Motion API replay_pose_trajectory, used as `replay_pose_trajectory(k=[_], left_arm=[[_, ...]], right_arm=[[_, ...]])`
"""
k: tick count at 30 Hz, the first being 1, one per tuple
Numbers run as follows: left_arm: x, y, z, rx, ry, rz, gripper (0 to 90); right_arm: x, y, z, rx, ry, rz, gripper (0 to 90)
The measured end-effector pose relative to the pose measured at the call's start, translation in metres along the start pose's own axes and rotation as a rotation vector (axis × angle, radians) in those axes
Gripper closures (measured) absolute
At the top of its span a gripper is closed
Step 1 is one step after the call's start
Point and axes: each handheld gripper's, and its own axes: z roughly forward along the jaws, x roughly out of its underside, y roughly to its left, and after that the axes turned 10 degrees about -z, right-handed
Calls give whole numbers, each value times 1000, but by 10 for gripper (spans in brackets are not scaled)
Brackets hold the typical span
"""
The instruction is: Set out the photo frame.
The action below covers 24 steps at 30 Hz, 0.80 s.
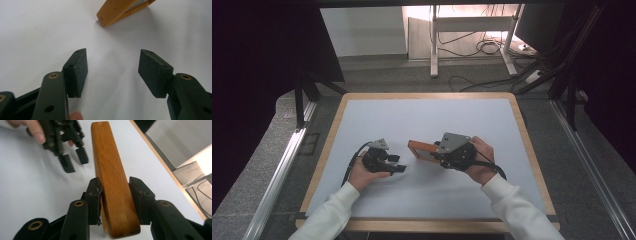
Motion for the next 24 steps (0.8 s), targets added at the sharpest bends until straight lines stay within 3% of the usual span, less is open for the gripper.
replay_pose_trajectory(k=[7, 17, 21, 24], left_arm=[[0, -1, 1, -2, 4, 3, 398], [0, 0, 1, -2, 3, 7, 397], [0, -1, 1, 0, 5, 8, 396], [1, -1, 2, 4, 8, 6, 396]], right_arm=[[11, -11, 7, 39, 0, 81, 576], [30, -26, 15, 72, -25, 198, 570], [34, -32, 18, 63, -42, 240, 575], [36, -36, 18, 19, -74, 279, 651]])
